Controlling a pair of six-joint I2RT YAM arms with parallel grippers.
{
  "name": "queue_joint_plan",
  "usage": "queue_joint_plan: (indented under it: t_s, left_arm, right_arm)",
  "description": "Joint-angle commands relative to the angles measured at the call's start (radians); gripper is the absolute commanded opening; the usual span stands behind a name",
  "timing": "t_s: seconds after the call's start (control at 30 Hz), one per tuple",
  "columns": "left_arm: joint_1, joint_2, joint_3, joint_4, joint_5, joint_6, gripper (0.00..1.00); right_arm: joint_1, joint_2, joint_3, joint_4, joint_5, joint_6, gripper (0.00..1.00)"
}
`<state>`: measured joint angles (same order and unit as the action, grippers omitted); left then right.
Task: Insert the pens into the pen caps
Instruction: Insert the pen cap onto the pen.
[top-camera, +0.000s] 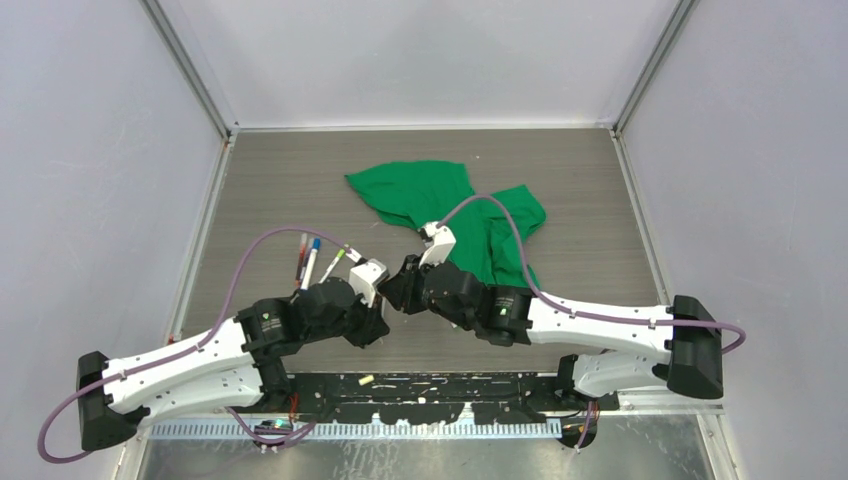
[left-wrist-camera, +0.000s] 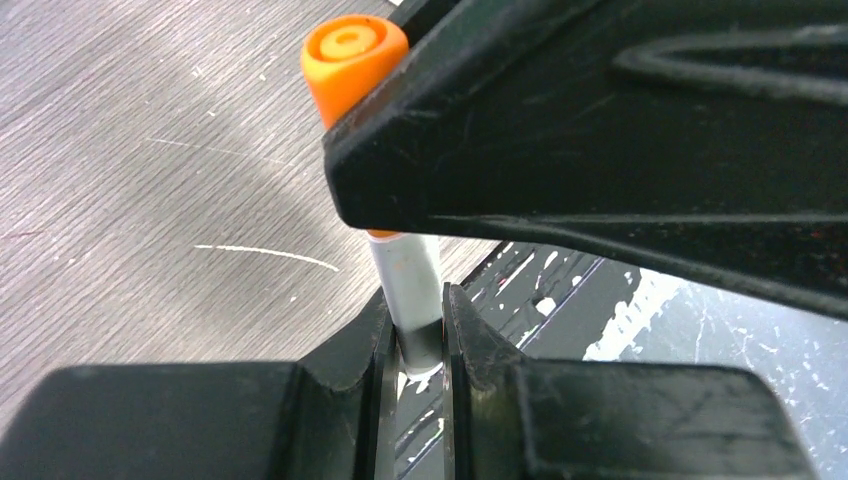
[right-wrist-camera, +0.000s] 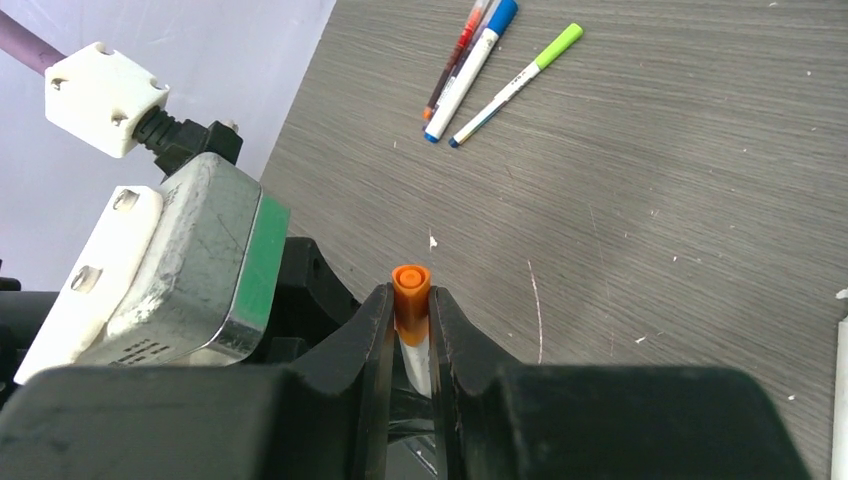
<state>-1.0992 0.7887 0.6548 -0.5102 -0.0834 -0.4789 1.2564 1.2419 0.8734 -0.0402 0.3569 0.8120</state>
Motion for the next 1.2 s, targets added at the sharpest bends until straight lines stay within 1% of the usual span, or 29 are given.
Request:
queue_joint_plan:
  t_s: [0.0,0.3,0.43,0.6,0.7,0.93,1.07,1.17]
  left_arm:
    - [0.008,-0.051,0.133,0.461,-0.06,0.116,0.0]
    - [0.017,-0.028,0.129,0.518,-0.026,0.129,0.0]
    - [0.027,-0.03,0.129,0.525,-0.03,0.138,0.0]
    - [0.044,-0.029,0.124,0.556,0.001,0.142,0.0]
    - [0.046,-0.017,0.12,0.554,0.029,0.125,0.0]
    - [0.046,-0.013,0.066,0.555,0.078,0.087,0.0]
    - [0.046,0.008,0.045,0.561,0.121,0.09,0.0]
    - [0.045,0.019,0.032,0.592,0.122,0.09,0.0]
  right_arm:
    - [0.077,0.103,-0.097,-0.27,-0.192,0.055,0.01]
    - [0.139,0.198,-0.126,-0.193,-0.197,0.155,0.01]
    - [0.173,0.218,-0.131,-0.191,-0.201,0.178,0.01]
    - [0.191,0.228,-0.146,-0.17,-0.198,0.198,0.01]
    - [0.191,0.181,-0.139,-0.189,-0.132,0.2,0.01]
    - [0.162,-0.005,-0.169,-0.194,0.07,0.251,0.01]
    - [0.148,-0.101,-0.131,-0.196,0.184,0.209,0.01]
    - [0.139,-0.11,-0.099,-0.188,0.243,0.155,0.01]
